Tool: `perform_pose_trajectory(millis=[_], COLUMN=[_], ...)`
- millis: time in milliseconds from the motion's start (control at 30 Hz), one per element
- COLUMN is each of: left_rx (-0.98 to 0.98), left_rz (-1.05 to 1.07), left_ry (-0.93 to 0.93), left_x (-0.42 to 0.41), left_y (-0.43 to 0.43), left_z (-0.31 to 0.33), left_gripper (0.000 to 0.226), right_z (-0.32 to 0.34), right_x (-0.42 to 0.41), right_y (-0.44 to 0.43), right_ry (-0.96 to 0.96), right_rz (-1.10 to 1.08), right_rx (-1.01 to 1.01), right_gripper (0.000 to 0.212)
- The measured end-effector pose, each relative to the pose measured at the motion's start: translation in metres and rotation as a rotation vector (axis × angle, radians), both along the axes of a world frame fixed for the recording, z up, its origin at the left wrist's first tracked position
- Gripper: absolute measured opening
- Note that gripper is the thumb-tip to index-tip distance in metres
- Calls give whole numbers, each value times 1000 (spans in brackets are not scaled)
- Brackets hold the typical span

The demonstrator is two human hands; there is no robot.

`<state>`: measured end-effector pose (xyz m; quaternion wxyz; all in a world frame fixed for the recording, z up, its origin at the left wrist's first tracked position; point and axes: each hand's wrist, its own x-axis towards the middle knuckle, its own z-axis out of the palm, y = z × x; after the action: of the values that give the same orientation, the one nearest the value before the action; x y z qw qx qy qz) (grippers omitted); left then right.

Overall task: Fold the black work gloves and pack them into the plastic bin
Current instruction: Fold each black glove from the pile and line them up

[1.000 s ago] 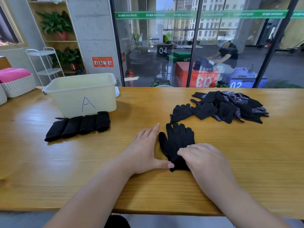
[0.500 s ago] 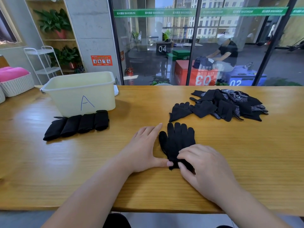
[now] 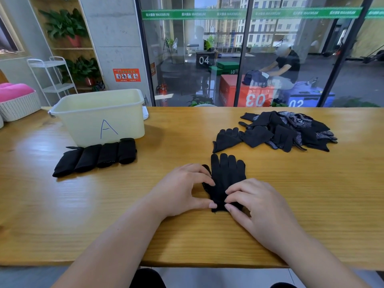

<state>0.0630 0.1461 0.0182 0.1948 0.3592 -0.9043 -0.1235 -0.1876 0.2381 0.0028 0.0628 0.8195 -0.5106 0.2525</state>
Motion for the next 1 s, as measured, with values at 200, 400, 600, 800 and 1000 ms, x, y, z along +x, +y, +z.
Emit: perform_pose_trajectory(millis=[200, 400, 600, 800, 1000], left_rx=[57, 31, 11, 46, 20], left_rz=[-11, 0, 39, 94, 191], left_ry=[33, 63, 66, 133, 268], left_x=[3, 3, 1, 3, 11], left_y=[2, 1, 0, -1, -4], left_z=[0, -2, -3, -3, 2], left_gripper=[62, 46, 54, 50, 37], right_z=[5, 18, 41, 40, 13], right_x=[3, 9, 31, 56, 59], right_y=[2, -9, -50, -88, -97], right_ry=[-36, -134, 122, 135, 178], right_rz=[-31, -113, -230, -364, -372], right_rx=[67, 164, 555, 458, 545], right_gripper=[29, 33, 65, 69, 92])
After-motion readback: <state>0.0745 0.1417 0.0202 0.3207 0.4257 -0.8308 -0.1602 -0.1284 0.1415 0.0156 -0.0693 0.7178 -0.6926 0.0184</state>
